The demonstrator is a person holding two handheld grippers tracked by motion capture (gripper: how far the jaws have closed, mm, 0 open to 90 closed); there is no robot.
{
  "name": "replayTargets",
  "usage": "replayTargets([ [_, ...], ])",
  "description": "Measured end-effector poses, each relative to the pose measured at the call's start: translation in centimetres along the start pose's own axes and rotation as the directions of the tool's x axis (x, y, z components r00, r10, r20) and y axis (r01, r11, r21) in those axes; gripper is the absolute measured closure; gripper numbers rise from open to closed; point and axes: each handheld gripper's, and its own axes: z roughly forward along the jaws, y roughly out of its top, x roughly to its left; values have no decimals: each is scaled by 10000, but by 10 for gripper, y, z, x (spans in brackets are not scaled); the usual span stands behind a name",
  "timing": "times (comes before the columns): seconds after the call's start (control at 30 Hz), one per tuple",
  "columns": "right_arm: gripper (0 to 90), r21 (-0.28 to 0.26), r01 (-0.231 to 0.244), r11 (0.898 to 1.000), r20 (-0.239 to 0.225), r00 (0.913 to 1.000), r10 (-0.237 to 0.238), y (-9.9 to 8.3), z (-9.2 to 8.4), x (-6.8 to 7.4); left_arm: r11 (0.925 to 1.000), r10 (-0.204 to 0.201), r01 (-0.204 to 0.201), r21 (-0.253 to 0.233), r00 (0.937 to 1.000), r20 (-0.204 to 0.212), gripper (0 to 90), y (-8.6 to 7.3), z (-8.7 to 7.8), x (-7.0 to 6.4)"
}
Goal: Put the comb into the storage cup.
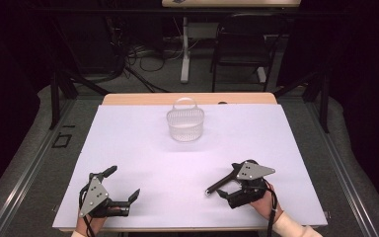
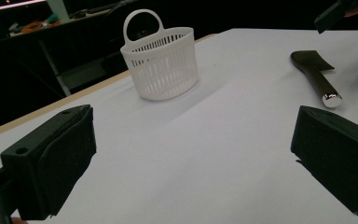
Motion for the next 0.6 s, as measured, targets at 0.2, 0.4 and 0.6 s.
replayTargets([
  [0.2, 0, 57, 45, 10000, -93, 9999, -44, 2, 4, 1, 10000, 7, -7, 7, 10000, 1, 0, 0, 0, 0],
  [0.4, 0, 67, 68, 10000, -160, 9998, -67, 5, 8, 2, 10000, 4, -4, 2, 10000, -2, 0, 0, 0, 0],
  [0.6, 0, 151, 129, 9998, -285, 9995, -125, 8, 13, 4, 10000, 27, -27, 18, 10000, 9, 0, 0, 0, 0],
])
